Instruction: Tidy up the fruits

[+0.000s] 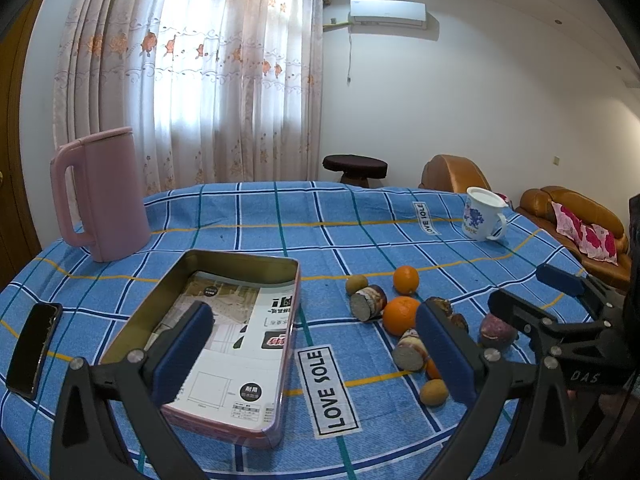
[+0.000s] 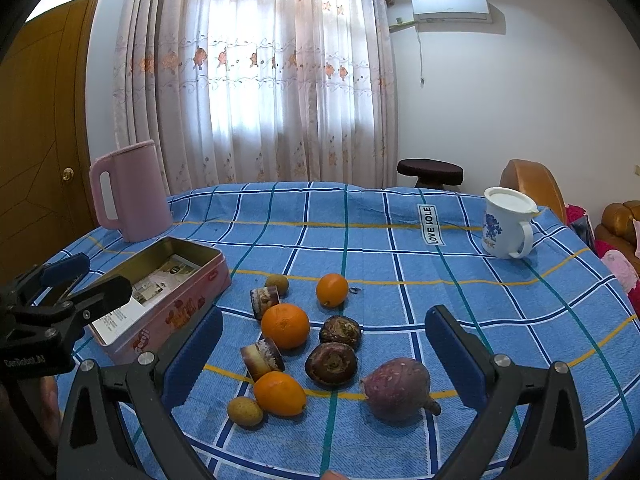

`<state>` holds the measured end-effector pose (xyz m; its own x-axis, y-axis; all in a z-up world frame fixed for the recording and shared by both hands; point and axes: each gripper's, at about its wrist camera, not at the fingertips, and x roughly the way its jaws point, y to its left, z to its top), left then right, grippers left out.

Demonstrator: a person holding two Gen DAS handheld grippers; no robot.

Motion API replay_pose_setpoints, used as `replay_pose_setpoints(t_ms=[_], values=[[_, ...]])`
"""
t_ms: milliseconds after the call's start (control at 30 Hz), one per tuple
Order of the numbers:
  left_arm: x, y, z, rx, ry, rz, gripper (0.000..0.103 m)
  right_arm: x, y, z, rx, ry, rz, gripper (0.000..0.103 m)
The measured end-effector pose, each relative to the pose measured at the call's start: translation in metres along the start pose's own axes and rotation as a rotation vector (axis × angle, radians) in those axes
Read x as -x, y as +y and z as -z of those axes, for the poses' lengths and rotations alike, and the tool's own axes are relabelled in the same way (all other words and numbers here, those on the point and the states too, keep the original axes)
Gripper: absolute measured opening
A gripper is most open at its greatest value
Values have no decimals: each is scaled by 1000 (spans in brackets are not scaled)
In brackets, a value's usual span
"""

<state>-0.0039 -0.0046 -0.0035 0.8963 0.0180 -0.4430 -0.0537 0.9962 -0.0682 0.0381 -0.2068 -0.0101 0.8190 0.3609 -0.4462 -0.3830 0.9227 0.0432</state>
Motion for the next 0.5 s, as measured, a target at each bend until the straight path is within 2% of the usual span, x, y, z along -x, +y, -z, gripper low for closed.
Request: replay_pose_setpoints(t_ms=[167, 300, 500], values=[[-1, 1, 2, 4, 4, 6, 103, -1, -3, 0, 1, 5, 6, 102], [-5, -1, 9, 11, 16, 23, 103, -1, -20, 8, -15, 12, 49, 102], [-28, -27, 29, -9, 109, 102, 103, -3, -60, 27, -105, 45, 94, 102]])
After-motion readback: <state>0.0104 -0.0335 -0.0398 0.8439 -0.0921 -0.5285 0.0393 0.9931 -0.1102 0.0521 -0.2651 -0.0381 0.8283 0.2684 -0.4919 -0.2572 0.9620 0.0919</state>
